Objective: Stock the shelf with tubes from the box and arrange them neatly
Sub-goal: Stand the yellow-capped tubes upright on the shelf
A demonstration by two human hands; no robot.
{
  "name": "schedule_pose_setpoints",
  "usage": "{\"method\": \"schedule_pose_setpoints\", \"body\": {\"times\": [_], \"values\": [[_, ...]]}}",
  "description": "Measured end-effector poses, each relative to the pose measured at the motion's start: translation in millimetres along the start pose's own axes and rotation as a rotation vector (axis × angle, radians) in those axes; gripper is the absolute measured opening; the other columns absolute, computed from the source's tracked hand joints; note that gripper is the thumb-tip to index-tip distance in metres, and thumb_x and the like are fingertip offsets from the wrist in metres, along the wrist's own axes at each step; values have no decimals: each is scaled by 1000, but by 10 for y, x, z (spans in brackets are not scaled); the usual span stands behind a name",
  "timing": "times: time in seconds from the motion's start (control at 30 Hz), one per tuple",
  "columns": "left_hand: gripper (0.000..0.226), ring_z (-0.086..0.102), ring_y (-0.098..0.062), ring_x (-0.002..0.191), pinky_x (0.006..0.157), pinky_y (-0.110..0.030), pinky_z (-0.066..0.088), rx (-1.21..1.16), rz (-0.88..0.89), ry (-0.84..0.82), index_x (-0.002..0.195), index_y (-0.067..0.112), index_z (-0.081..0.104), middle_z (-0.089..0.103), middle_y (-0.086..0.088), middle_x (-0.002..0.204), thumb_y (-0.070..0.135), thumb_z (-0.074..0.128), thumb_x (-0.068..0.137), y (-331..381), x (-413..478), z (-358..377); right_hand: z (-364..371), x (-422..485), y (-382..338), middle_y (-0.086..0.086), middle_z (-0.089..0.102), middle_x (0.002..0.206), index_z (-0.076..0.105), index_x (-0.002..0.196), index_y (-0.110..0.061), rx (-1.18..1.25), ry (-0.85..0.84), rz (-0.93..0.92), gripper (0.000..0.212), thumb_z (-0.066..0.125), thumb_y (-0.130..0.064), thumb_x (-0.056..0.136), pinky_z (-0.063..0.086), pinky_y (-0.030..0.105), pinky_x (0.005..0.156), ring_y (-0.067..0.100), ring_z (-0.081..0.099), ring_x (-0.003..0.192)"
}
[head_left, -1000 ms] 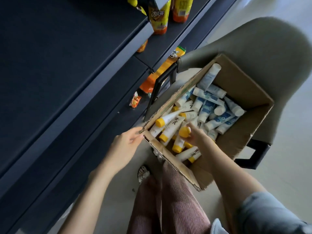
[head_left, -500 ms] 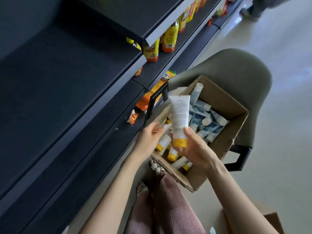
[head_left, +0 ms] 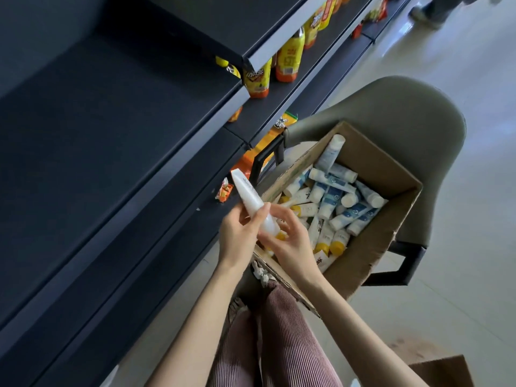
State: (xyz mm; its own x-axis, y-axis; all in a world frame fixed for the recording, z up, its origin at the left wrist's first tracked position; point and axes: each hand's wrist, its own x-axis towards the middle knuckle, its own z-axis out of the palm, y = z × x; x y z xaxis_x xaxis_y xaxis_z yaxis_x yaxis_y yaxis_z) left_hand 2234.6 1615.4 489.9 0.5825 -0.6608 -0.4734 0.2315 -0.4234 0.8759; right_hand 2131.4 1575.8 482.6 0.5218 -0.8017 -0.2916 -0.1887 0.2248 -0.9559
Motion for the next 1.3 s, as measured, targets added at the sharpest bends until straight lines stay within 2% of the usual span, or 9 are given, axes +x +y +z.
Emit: {"method": "schedule_pose_setpoints", "body": {"times": [0.17, 0.3, 0.4, 0.53, 0.7, 0.8, 0.9, 1.07, 1.3], "values": [[11, 69, -6, 83, 64, -25, 55, -112, -167, 51, 100, 30, 63, 71, 5, 98, 32, 63, 89, -67, 184, -242, -69, 154, 332, -14, 60, 121, 59, 115, -36, 52, 55, 197, 46, 68, -50, 72, 50, 20, 86, 3, 58, 109], [21, 66, -11, 88, 63, -30, 56, -126, -245, 62, 112, 24, 61, 69, 0, 104, 30, 59, 92, -92, 298, -415, -217, 381, 777, 2, 56, 131, 53, 129, -16, 39, 183, 423, 51, 65, -40, 86, 47, 26, 88, 10, 57, 110], [31, 65, -14, 94, 66, -34, 55, -104, -281, 46, 124, 19, 56, 68, -2, 110, 22, 59, 92, -106, 364, -485, -269, 594, 1064, 8, 49, 137, 43, 137, -14, 35, 210, 607, 56, 63, -35, 89, 45, 37, 97, 21, 51, 119], [38, 66, -12, 95, 62, -28, 53, -49, -291, 2, 126, 20, 54, 69, 1, 112, 14, 62, 90, -123, 445, -527, -220, 891, 1287, 14, 43, 141, 30, 144, -13, 74, 214, 786, 62, 61, -27, 92, 46, 39, 90, 29, 47, 124], [43, 65, -13, 100, 65, -27, 54, 3, -292, -30, 130, 18, 51, 67, 1, 117, 16, 63, 89, -119, 563, -539, -116, 1279, 1401, 15, 35, 147, 21, 147, -10, 63, 225, 850, 67, 59, -23, 93, 47, 40, 88, 31, 44, 127], [42, 66, -9, 97, 63, -22, 54, 17, -277, -19, 129, 17, 51, 67, 2, 117, 15, 63, 89, -123, 629, -519, -95, 1452, 1462, 13, 32, 148, 18, 148, -11, 1, 238, 900, 68, 57, -25, 95, 50, 42, 90, 27, 49, 108], [42, 65, -8, 99, 75, -27, 56, 25, -266, -4, 128, 16, 52, 67, 1, 118, 12, 64, 88, -136, 678, -508, -104, 1568, 1533, 16, 36, 145, 18, 147, -10, -46, 252, 955, 66, 56, -27, 95, 52, 43, 90, 30, 52, 109], [43, 65, -6, 98, 77, -24, 55, 50, -244, -10, 126, 17, 53, 67, 3, 117, 10, 66, 86, -155, 726, -511, -111, 1721, 1595, 21, 60, 107, 26, 141, -5, -81, 240, 1007, 62, 58, -30, 94, 57, 44, 79, 33, 64, 98], [48, 65, -7, 101, 81, -26, 53, 59, -256, -47, 131, 18, 51, 67, 5, 116, 8, 65, 86, -174, 735, -470, -105, 1771, 1590, 19, 51, 123, 28, 138, -7, 33, 296, 1044, 57, 59, -22, 93, 56, 38, 66, 37, 64, 98]]}}
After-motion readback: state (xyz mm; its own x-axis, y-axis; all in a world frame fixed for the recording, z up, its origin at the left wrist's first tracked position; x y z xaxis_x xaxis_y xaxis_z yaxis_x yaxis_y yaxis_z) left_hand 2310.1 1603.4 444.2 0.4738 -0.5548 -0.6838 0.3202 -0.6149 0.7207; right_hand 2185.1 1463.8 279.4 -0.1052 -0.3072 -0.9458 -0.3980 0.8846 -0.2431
